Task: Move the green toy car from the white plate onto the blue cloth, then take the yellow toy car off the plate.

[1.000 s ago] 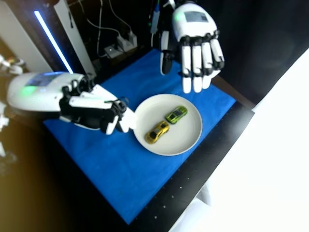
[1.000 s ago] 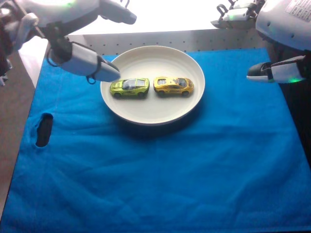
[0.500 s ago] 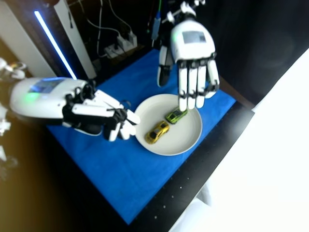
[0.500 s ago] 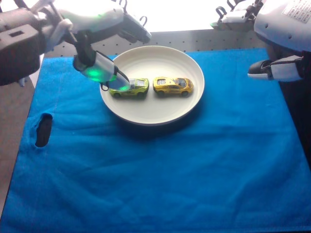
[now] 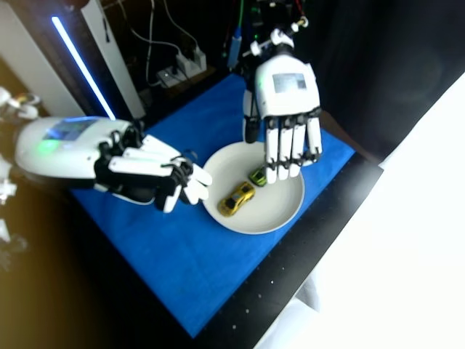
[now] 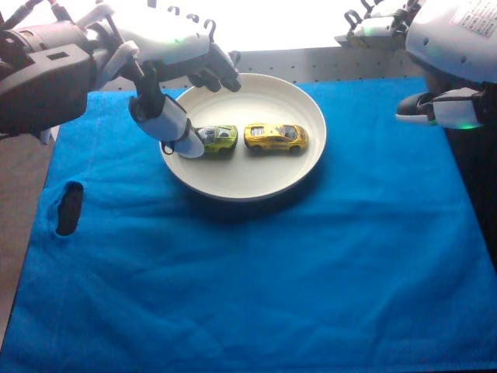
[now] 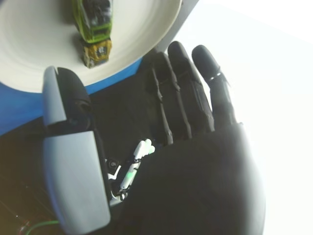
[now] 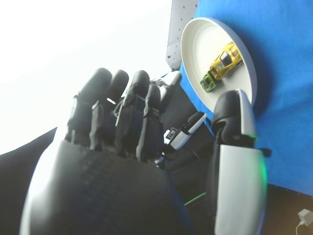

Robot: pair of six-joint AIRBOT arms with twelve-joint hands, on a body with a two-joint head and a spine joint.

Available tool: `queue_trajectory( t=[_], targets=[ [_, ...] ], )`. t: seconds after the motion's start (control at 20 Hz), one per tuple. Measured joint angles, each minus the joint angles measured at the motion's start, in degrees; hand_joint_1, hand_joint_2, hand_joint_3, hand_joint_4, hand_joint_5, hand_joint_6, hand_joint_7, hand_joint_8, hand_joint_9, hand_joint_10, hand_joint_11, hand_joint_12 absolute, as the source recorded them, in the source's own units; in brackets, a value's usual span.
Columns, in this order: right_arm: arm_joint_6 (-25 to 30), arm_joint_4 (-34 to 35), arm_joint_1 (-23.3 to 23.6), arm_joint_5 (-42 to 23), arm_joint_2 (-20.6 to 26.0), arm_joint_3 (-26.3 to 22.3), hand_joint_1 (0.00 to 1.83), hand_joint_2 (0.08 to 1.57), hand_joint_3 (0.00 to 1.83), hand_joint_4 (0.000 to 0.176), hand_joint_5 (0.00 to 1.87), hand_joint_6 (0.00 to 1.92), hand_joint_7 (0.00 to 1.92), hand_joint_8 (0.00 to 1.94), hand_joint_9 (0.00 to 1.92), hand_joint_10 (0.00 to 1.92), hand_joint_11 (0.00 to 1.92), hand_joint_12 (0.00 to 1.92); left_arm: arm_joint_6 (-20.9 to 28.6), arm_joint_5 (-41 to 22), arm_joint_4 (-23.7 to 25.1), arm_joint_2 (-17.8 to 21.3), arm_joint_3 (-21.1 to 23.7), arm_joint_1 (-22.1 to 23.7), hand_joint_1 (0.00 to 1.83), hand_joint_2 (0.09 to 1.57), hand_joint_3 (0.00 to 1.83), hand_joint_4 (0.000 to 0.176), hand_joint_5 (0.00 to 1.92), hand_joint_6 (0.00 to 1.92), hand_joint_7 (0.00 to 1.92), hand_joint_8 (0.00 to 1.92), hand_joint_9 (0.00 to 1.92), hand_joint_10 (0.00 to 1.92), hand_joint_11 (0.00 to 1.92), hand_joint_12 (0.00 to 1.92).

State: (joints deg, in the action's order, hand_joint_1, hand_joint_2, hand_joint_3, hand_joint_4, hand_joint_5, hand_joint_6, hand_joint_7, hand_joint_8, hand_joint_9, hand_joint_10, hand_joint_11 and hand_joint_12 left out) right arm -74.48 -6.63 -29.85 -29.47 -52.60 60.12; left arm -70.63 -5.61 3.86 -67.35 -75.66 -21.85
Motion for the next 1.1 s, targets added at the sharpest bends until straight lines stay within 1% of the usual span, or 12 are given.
queue_trajectory(
  t=[0.1, 0.15, 0.25, 0.3, 0.35, 0.45, 0.65, 0.75, 0.85, 0.9, 1.05, 1.1],
  targets=[
    [0.0, -0.04, 0.0, -0.04, -0.02, 0.0, 1.06, 0.94, 0.0, 0.0, 0.59, 0.01, 0.44, 0.65, 0.24, 1.32, 0.09, 1.92, -0.17, 0.09, -0.04, -0.63, -0.22, -0.35, 1.04, 0.88, 0.0, 0.0, 0.69, 0.01, 0.88, 0.07, 0.52, 1.02, 0.31, 1.67],
    [-0.02, -0.04, 0.0, -0.02, -0.07, 0.0, 1.05, 0.94, 0.0, 0.0, 0.6, 0.01, 0.36, 0.81, 0.22, 1.3, 0.08, 1.92, -0.15, 0.28, -0.61, -1.09, -0.5, -0.72, 1.05, 0.89, 0.0, 0.0, 0.7, 0.01, 0.87, 0.07, 0.51, 1.02, 0.29, 1.64],
    [0.0, -0.02, 0.0, 0.0, -0.04, 0.0, 1.06, 0.95, 0.0, 0.0, 0.6, 0.01, 0.31, 0.81, 0.16, 1.23, 0.0, 1.92, -0.17, 0.52, -1.11, -1.36, -0.9, -1.16, 1.04, 0.9, 0.0, 0.0, 0.7, 0.0, 0.88, 0.12, 0.51, 1.12, 0.33, 1.7],
    [0.0, 0.0, 0.0, 0.0, -0.04, 0.0, 1.06, 0.95, 0.0, 0.0, 0.62, 0.02, 0.32, 0.81, 0.16, 1.23, 0.0, 1.92, -0.17, 0.42, -1.31, -1.36, -1.09, -1.36, 1.05, 0.91, 0.0, 0.0, 0.7, 0.0, 0.79, 0.46, 0.54, 1.26, 0.41, 1.79],
    [0.0, -0.02, 0.0, -0.04, -0.04, 0.0, 1.04, 0.94, 0.0, 0.0, 0.62, 0.02, 0.34, 0.81, 0.21, 1.24, 0.04, 1.92, -0.17, 0.44, -1.49, -1.44, -1.42, -1.55, 1.06, 0.91, 0.0, 0.0, 0.72, 0.0, 0.7, 1.09, 0.61, 1.57, 0.59, 1.9],
    [0.0, -0.02, 0.0, 0.0, -0.07, 0.0, 1.05, 0.94, 0.0, 0.0, 0.64, 0.03, 0.36, 0.81, 0.22, 1.29, 0.07, 1.92, -0.2, 0.7, -1.92, -1.81, -2.19, -1.86, 1.07, 0.91, 0.0, 0.0, 0.72, 0.0, 0.66, 1.49, 0.69, 1.78, 0.78, 1.92],
    [0.0, -0.02, 0.0, -0.04, -0.07, 0.0, 1.03, 0.94, 0.0, 0.0, 0.62, 0.04, 0.36, 0.75, 0.15, 1.2, 0.0, 1.92, -0.2, 0.81, -2.4, -2.56, -3.02, -2.08, 1.06, 0.92, 0.0, 0.0, 0.72, 0.0, 0.63, 1.45, 0.66, 1.73, 0.72, 1.92],
    [0.0, 0.02, 0.0, 0.04, -0.11, 0.0, 1.03, 0.94, 0.0, 0.0, 0.61, 0.03, 0.37, 0.78, 0.17, 1.26, 0.0, 1.92, -0.2, 0.96, -3.06, -2.56, -3.15, -2.1, 1.03, 0.94, 0.0, 0.0, 0.7, 0.0, 0.55, 0.97, 0.49, 1.31, 0.39, 1.77],
    [0.0, 0.0, 0.0, -0.02, -0.13, 0.0, 1.0, 0.95, 0.0, 0.0, 0.6, 0.03, 0.41, 0.73, 0.21, 1.21, 0.01, 1.92, -0.37, 1.03, -3.21, -2.56, -3.5, -2.08, 1.0, 0.95, 0.0, 0.0, 0.69, 0.0, 0.57, 0.72, 0.47, 1.14, 0.33, 1.71],
    [-0.02, 0.0, 0.0, 0.0, -0.13, 0.0, 0.96, 0.95, 0.0, 0.0, 0.6, 0.02, 0.47, 0.61, 0.3, 1.12, 0.1, 1.86, -2.1, 1.05, -4.81, -2.56, -3.61, -2.1, 0.9, 0.98, 0.0, 0.0, 0.67, 0.0, 0.46, 0.46, 0.26, 0.96, 0.05, 1.65],
    [0.0, 0.0, 0.0, 0.0, -0.13, 0.0, 0.97, 0.96, 0.0, 0.0, 0.59, 0.01, 0.48, 0.56, 0.34, 1.14, 0.17, 1.84, -4.44, 1.33, -6.88, -2.91, -3.91, -2.1, 0.89, 0.99, 0.0, 0.0, 0.65, 0.0, 0.45, 0.15, 0.24, 0.6, 0.0, 1.39],
    [0.0, 0.0, 0.0, 0.0, -0.13, 0.0, 0.96, 0.97, 0.01, 0.0, 0.58, 0.01, 0.47, 0.56, 0.34, 1.16, 0.18, 1.84, -4.44, 1.29, -6.93, -3.15, -3.98, -2.1, 0.92, 0.99, 0.0, 0.0, 0.65, 0.0, 0.49, 0.08, 0.28, 0.55, 0.0, 1.45]
  ],
)
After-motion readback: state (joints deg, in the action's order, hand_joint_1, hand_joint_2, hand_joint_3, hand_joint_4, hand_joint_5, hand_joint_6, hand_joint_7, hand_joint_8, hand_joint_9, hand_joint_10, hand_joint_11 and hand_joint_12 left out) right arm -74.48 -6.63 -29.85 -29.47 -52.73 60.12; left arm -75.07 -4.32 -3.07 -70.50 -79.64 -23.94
